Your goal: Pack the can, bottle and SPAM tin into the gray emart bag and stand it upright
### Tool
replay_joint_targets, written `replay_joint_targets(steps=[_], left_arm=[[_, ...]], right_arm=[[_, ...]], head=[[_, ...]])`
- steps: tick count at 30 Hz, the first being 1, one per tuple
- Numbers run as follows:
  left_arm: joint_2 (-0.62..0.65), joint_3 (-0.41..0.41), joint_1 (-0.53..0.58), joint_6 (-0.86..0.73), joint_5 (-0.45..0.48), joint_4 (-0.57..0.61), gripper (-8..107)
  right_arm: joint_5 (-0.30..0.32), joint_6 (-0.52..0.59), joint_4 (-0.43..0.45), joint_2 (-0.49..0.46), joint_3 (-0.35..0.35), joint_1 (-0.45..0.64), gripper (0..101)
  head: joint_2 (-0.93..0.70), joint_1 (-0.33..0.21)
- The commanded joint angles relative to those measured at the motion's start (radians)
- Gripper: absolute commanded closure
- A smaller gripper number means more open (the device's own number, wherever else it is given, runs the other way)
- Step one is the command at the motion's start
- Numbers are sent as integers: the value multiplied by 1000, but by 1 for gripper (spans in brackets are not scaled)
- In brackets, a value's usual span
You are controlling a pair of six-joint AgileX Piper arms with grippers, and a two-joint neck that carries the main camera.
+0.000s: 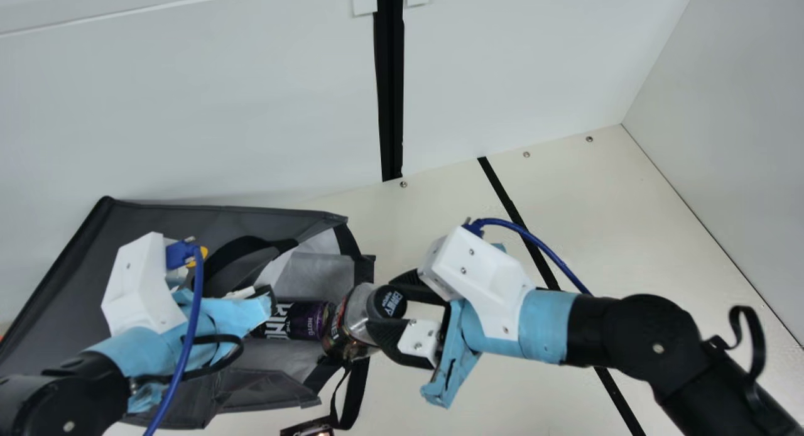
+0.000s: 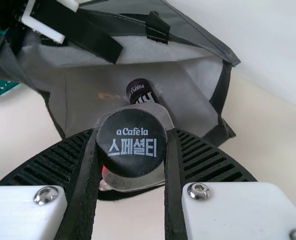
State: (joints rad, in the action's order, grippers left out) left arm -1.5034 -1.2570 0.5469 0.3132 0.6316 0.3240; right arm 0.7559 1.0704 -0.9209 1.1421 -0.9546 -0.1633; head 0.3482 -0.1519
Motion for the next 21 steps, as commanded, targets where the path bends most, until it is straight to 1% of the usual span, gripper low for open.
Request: replay_joint_targets(steps=[1,10,21], left_arm=[[0,0,0,0,0,0,107],[0,0,0,0,0,0,107],[0,0,0,0,0,0,107]], right_arm=[[-18,21,-19,23,0,-12,101],[-106,79,-106,131,-14,-91,101],[-203,143,-217,267,-63,-190,101]], head=[[1,-23],[1,-23],[1,-23]])
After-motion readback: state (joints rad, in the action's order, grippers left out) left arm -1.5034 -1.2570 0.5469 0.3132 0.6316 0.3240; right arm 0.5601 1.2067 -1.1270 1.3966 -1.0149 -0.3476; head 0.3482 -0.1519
